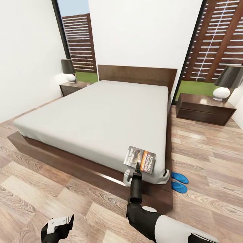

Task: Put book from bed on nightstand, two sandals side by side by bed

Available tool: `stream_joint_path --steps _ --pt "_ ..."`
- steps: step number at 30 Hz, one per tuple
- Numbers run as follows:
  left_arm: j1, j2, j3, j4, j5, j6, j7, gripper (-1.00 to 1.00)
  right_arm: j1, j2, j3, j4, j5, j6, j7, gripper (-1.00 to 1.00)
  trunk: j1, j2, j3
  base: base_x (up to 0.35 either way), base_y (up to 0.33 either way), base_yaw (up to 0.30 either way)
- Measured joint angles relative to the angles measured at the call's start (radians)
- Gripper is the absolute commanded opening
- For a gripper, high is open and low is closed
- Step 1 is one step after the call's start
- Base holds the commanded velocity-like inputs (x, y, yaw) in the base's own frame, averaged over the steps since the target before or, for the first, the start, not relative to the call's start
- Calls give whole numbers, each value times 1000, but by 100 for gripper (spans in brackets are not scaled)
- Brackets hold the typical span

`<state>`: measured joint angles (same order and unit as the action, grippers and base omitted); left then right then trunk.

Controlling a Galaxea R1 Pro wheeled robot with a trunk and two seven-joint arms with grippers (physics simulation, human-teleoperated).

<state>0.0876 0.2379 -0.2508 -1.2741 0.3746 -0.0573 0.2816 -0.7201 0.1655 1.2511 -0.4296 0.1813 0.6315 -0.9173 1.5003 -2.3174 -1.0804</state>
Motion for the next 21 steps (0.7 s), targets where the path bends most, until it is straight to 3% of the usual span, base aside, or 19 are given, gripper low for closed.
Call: stream_joint_path --steps 21 --pt "0 0 0 2 0 0 5 100 0 0 0 0 1 0 0 100 0 0 0 47 -23 0"
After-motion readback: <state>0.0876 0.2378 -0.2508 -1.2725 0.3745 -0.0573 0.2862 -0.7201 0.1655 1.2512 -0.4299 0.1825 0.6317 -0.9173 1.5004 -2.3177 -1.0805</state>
